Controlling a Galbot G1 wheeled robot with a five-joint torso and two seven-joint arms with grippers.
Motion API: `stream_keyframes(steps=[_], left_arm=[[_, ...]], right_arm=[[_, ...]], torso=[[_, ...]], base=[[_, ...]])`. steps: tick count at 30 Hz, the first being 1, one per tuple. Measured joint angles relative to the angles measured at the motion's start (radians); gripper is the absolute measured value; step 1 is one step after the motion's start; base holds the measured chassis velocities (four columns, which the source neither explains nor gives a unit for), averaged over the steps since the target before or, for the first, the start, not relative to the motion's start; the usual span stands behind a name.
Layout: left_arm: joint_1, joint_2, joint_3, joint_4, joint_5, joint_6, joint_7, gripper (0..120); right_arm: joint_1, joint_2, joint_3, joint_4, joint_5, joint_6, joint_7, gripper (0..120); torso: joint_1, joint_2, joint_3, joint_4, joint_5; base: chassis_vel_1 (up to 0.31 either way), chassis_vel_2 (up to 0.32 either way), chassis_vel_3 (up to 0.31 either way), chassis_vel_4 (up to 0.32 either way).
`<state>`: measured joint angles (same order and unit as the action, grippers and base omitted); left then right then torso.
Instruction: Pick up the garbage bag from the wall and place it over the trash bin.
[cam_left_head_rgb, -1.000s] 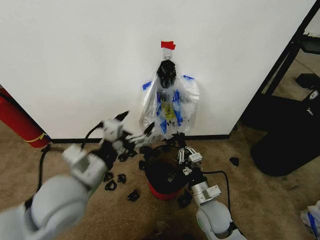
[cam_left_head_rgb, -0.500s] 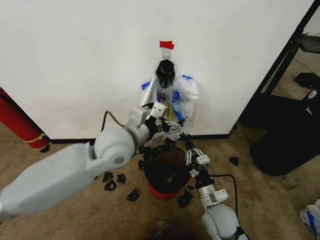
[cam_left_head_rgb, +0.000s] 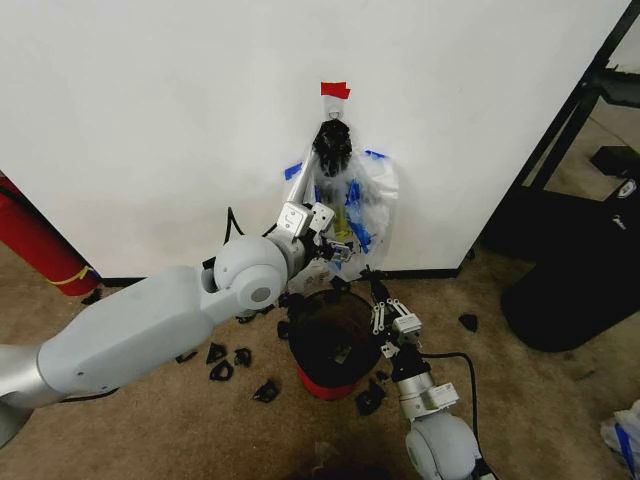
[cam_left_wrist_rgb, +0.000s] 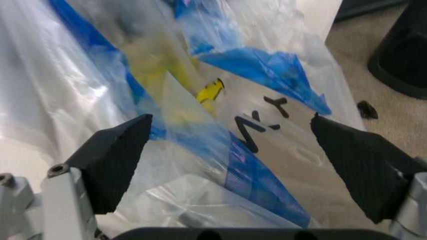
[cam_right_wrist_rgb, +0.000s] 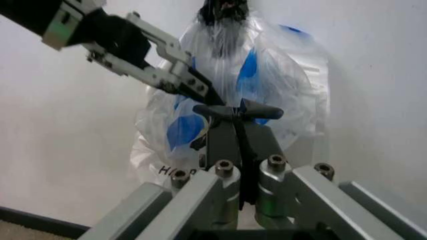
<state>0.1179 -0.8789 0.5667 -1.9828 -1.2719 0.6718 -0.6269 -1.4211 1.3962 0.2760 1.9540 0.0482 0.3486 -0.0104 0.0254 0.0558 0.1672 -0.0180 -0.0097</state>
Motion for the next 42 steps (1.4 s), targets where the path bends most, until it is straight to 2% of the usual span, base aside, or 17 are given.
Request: stream_keyframes(steps=[4,6,7,10,14,15,20,23,25,27,34,37,38,42], left_arm=[[-0.003,-0.022,0.015,0.036,0.001,0.008,-0.036,85],[-0.003,-0.027,0.019,0.042,-0.013,0.008,-0.066,75],[-0.003,-0.027,0.019,0.042,-0.013,0.008,-0.066,75],[-0.001,-0.028,0.028,0.042,-0.020,0.008,-0.079,65],[0.000,-0.032,0.035,0.047,-0.020,0.009,-0.087,46],[0.000,-0.032,0.035,0.047,-0.020,0.009,-0.087,46],[-0.001,-0.034,0.025,0.039,-0.025,-0.001,-0.108,28],[0.022,-0.021,-0.001,0.017,-0.031,-0.019,-0.126,13],[0.033,-0.017,-0.011,0.010,-0.030,-0.029,-0.130,10],[0.084,-0.007,-0.049,-0.014,-0.001,-0.083,-0.134,0],[0.271,0.015,-0.184,-0.100,0.077,-0.232,-0.109,0],[0.375,0.005,-0.280,-0.158,0.104,-0.287,-0.099,0],[0.375,0.005,-0.280,-0.158,0.104,-0.287,-0.099,0],[0.486,0.001,-0.355,-0.209,0.166,-0.339,-0.078,0]], right_arm=[[-0.005,0.001,-0.001,0.015,0.027,-0.009,0.007,0],[-0.009,-0.001,0.009,0.015,0.020,-0.002,0.008,0],[-0.009,-0.001,0.009,0.015,0.020,-0.002,0.008,0],[-0.012,-0.003,0.015,0.010,0.018,0.004,0.009,0],[-0.008,-0.003,0.016,0.009,0.018,0.004,0.013,0],[-0.008,-0.003,0.016,0.009,0.018,0.004,0.013,0],[-0.008,-0.005,0.015,0.008,0.018,0.003,0.016,0],[-0.006,-0.006,0.013,0.008,0.019,-0.003,0.025,0],[-0.005,-0.006,0.013,0.008,0.019,-0.005,0.028,0],[-0.004,-0.008,0.010,0.010,0.021,-0.011,0.040,0],[-0.034,-0.026,0.002,0.046,0.020,-0.037,0.056,0],[-0.104,-0.070,0.010,0.099,0.010,-0.040,0.060,13],[-0.104,-0.070,0.010,0.099,0.010,-0.040,0.060,13],[-0.215,-0.133,0.035,0.176,0.015,-0.066,0.079,27]], torso=[[0.000,0.000,0.000,-0.0002,0.0000],[0.000,0.000,0.000,-0.0001,0.0000],[0.000,0.000,0.000,-0.0001,0.0000],[0.000,0.000,0.000,-0.0001,0.0001],[0.000,0.000,0.000,0.0000,0.0000],[0.000,0.000,0.000,0.0000,0.0000],[0.000,0.000,0.000,-0.0001,0.0001],[0.000,0.000,0.000,-0.0001,0.0000],[0.000,0.000,0.000,-0.0001,0.0000],[0.000,0.000,0.000,-0.0002,0.0000],[0.000,0.000,0.000,0.0001,-0.0001],[0.000,0.000,0.000,-0.0001,0.0000],[0.000,0.000,0.000,-0.0001,0.0000],[0.000,0.000,0.000,-0.0001,-0.0001]], base=[[0.000,0.000,0.000,0.000],[0.000,0.000,0.000,0.000],[0.000,0.000,0.000,0.000],[0.000,0.000,0.000,0.000],[0.000,0.000,0.000,0.000],[0.000,0.000,0.000,0.000],[0.000,0.000,0.000,0.000],[0.000,0.000,0.000,0.000],[0.000,0.000,0.000,0.000],[0.000,0.000,0.000,0.000],[0.000,0.000,0.000,0.000],[0.000,0.000,0.000,0.000],[0.000,0.000,0.000,0.000],[0.000,0.000,0.000,0.000]])
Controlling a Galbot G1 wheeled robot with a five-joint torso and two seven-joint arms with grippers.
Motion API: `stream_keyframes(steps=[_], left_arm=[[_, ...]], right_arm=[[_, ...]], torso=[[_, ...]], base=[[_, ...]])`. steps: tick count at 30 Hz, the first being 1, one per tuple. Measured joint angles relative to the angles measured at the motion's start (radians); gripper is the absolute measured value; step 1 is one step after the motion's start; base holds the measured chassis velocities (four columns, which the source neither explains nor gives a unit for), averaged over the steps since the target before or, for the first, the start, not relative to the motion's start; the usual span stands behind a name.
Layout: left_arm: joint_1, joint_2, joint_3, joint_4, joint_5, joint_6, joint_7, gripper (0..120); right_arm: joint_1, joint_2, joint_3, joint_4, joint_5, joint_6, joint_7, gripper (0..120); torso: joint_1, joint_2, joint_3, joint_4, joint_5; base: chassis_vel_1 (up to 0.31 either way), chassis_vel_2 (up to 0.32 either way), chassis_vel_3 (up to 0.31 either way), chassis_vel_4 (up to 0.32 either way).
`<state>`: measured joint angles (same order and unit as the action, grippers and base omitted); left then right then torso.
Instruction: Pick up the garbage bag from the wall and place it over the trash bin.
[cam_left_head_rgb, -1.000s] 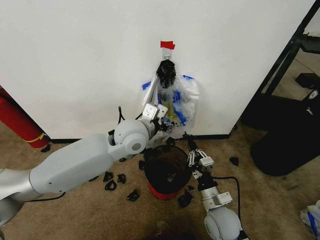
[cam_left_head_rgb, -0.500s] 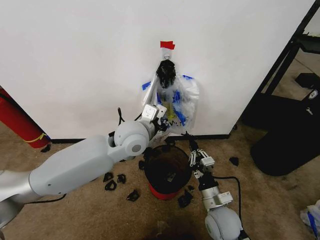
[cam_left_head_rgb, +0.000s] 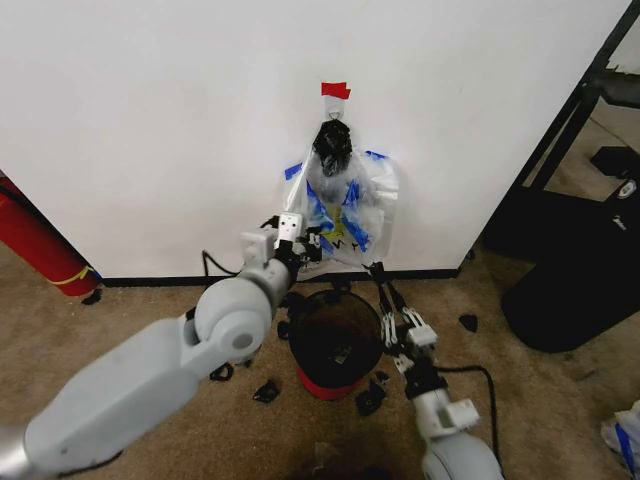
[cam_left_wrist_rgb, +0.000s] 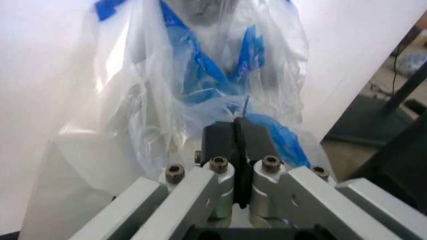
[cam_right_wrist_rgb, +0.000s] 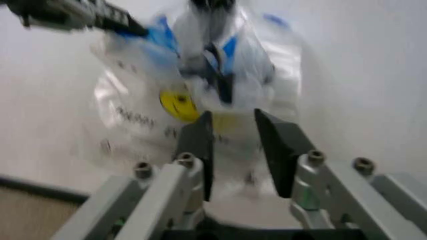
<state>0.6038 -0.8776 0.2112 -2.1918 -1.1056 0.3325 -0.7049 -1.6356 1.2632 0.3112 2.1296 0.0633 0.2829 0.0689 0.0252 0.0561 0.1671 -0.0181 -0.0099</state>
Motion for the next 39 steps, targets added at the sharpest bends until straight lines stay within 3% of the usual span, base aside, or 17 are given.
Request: stream_keyframes(steps=[3,6,7,12,15,18,20,23,25,30,35,39], left_arm=[[0.075,0.001,-0.056,-0.034,0.042,-0.025,0.027,0],[0.092,0.001,-0.068,-0.044,0.047,-0.026,0.031,0],[0.106,-0.002,-0.076,-0.055,0.051,-0.026,0.033,0],[0.146,-0.006,-0.093,-0.074,0.068,-0.025,0.049,0],[0.169,-0.008,-0.099,-0.078,0.080,-0.024,0.057,0],[0.174,-0.011,-0.099,-0.078,0.084,-0.024,0.058,0],[0.173,-0.021,-0.091,-0.073,0.090,-0.023,0.059,0],[0.169,-0.030,-0.085,-0.067,0.098,-0.019,0.062,0],[0.166,-0.030,-0.085,-0.065,0.098,-0.019,0.062,0],[0.167,-0.027,-0.098,-0.068,0.097,-0.016,0.061,0],[0.183,-0.031,-0.100,-0.070,0.109,-0.012,0.067,0],[0.187,-0.028,-0.100,-0.070,0.114,-0.012,0.070,0]], right_arm=[[-0.069,-0.065,0.023,0.063,0.046,-0.021,0.053,43],[-0.073,-0.090,0.037,0.089,0.084,-0.034,0.070,48],[-0.064,-0.122,0.053,0.124,0.149,-0.057,0.093,55],[0.001,-0.240,0.119,0.212,0.379,-0.149,0.138,70],[0.124,-0.384,0.138,0.208,0.518,-0.227,0.166,86],[0.198,-0.444,0.114,0.179,0.558,-0.258,0.176,90],[0.344,-0.518,0.041,0.108,0.593,-0.307,0.177,98],[0.561,-0.562,-0.124,0.015,0.592,-0.367,0.184,100],[0.612,-0.567,-0.170,-0.006,0.586,-0.389,0.188,100],[0.859,-0.562,-0.401,-0.065,0.530,-0.508,0.208,100],[0.952,-0.503,-0.509,-0.102,0.481,-0.560,0.230,100],[0.968,-0.460,-0.532,-0.109,0.483,-0.600,0.260,99]], torso=[[0.000,0.000,0.000,-0.0002,0.0004],[0.000,0.000,0.000,0.0000,0.0003],[0.000,0.000,0.000,0.0000,0.0005],[0.000,0.000,0.000,0.0000,0.0003],[0.000,0.000,0.000,0.0000,0.0004],[0.000,0.000,0.000,0.0003,0.0003],[0.000,0.000,0.000,0.0002,0.0002],[0.000,0.000,0.000,0.0002,0.0004],[0.000,0.000,0.000,0.0003,0.0003],[0.000,0.000,0.000,0.0000,0.0001],[0.000,0.000,0.000,0.0002,0.0001],[0.000,0.000,0.000,0.0000,-0.0001]], base=[[0.000,0.000,0.000,0.000],[0.000,0.000,0.000,0.000],[0.000,0.000,0.000,0.000],[0.000,0.000,0.000,0.000],[0.000,0.000,0.000,0.000],[0.000,0.000,0.000,0.000],[0.000,0.000,0.000,0.000],[0.000,0.000,0.000,0.000],[0.000,0.000,0.000,0.000],[0.000,0.000,0.000,0.000],[0.000,0.000,0.000,0.000],[0.000,0.000,0.000,0.000]])
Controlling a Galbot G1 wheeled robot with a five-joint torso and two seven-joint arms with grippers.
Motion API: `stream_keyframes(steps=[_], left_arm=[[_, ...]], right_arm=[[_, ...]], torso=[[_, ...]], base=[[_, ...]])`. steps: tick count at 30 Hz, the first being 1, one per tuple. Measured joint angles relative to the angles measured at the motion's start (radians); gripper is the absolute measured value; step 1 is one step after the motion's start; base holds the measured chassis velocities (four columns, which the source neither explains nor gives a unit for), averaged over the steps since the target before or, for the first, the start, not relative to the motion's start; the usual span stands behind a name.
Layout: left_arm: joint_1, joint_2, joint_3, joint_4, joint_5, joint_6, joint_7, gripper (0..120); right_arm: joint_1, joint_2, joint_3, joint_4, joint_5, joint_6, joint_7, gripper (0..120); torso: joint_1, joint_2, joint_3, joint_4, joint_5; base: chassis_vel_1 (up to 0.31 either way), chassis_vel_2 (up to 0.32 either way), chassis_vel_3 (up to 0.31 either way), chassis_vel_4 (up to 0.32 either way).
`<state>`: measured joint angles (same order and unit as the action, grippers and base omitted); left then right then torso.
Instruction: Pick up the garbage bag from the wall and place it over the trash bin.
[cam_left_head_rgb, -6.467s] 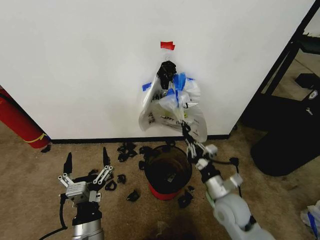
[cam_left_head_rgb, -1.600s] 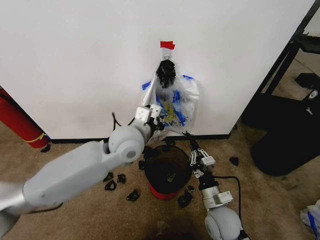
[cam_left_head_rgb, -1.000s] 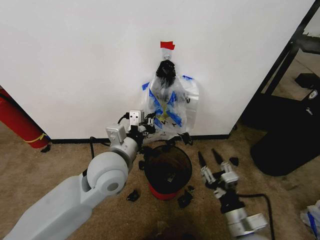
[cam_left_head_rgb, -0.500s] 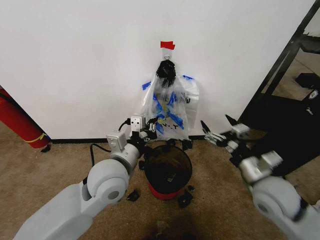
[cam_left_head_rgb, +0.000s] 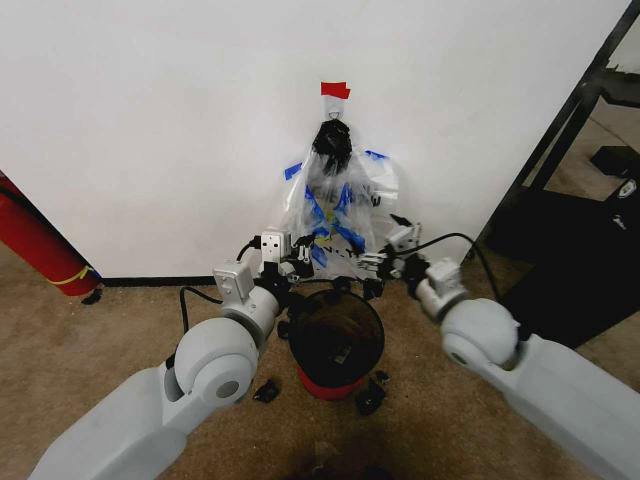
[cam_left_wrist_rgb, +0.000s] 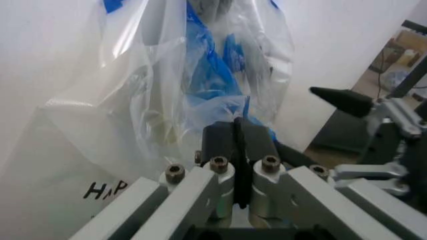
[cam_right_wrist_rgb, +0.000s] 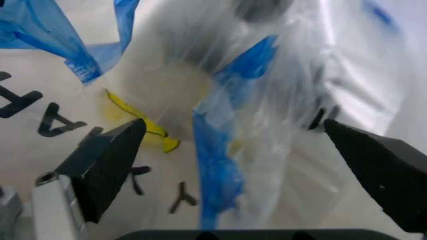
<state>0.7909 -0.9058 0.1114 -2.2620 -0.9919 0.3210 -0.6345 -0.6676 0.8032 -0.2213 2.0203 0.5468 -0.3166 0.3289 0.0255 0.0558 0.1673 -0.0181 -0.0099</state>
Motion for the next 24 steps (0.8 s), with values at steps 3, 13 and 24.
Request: stream_keyframes(steps=[3,13,24], left_arm=[[0.003,0.007,0.000,-0.001,0.001,0.000,0.005,0],[0.012,0.013,-0.006,-0.017,-0.001,-0.002,0.010,0],[0.007,0.011,0.000,-0.021,-0.005,0.000,0.011,0]], right_arm=[[0.019,0.044,-0.019,-0.016,0.018,-0.020,0.041,86],[0.049,0.154,-0.033,-0.035,0.212,-0.165,0.176,51],[0.104,0.218,-0.039,-0.100,0.296,-0.260,0.268,32]], torso=[[0.000,0.000,0.000,-0.0001,0.0000],[0.000,0.000,0.000,0.0000,0.0000],[0.000,0.000,0.000,-0.0001,0.0002]], base=[[0.000,0.000,0.000,0.000],[0.000,0.000,0.000,0.000],[0.000,0.000,0.000,0.000]])
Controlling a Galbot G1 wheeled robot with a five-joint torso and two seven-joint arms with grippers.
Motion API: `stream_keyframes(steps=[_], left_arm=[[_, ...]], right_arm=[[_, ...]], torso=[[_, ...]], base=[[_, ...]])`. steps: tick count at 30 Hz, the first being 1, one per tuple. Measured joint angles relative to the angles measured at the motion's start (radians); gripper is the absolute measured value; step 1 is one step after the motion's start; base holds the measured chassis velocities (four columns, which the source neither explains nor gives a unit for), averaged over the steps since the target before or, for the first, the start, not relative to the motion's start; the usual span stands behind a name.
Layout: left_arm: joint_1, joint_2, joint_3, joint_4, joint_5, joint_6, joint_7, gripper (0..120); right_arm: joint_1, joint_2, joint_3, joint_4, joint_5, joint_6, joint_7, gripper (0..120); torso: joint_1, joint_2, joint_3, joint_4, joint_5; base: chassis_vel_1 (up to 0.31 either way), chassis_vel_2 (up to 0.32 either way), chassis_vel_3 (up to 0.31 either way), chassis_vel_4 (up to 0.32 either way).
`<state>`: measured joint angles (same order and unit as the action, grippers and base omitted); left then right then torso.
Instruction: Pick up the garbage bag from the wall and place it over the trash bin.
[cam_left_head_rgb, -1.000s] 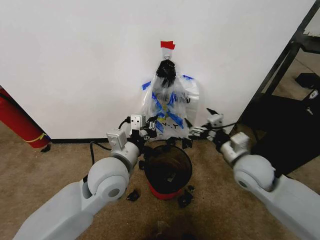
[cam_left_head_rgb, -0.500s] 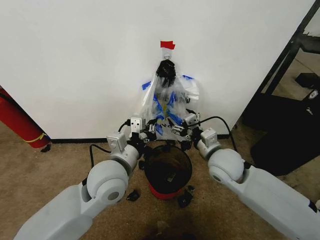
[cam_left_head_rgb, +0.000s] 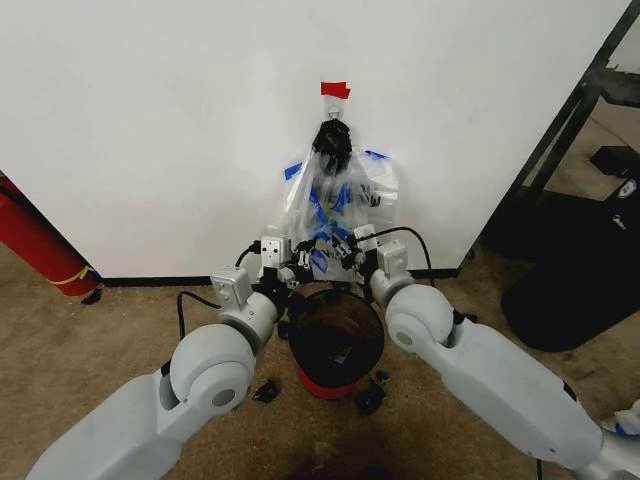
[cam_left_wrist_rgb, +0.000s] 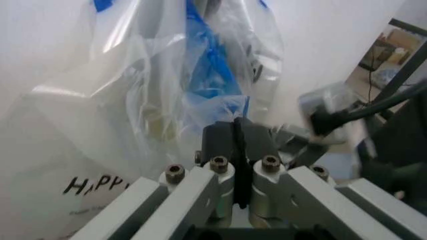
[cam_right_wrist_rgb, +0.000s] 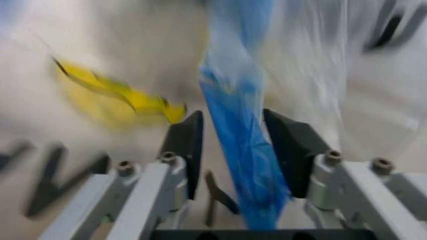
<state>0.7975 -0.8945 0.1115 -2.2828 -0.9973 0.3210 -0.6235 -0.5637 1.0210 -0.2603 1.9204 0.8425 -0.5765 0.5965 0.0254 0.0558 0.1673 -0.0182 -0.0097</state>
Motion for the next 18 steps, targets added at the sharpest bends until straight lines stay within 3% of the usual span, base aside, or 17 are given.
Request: stream_keyframes(steps=[8,12,18], left_arm=[[-0.012,0.007,0.000,-0.003,-0.017,0.002,-0.007,0],[-0.001,0.010,-0.008,-0.007,-0.018,0.001,-0.009,0],[0.037,0.016,-0.040,-0.020,-0.006,-0.017,-0.001,0]], right_arm=[[0.035,0.028,-0.004,-0.026,0.065,-0.026,0.067,1],[0.031,0.035,0.001,-0.031,0.061,-0.002,0.067,0],[-0.025,0.048,0.072,-0.001,0.026,0.140,0.019,0]], torso=[[0.000,0.000,0.000,0.0002,-0.0001],[0.000,0.000,0.000,0.0001,0.0000],[0.000,0.000,0.000,0.0001,-0.0001]], base=[[0.000,0.000,0.000,0.000],[0.000,0.000,0.000,0.000],[0.000,0.000,0.000,0.000]])
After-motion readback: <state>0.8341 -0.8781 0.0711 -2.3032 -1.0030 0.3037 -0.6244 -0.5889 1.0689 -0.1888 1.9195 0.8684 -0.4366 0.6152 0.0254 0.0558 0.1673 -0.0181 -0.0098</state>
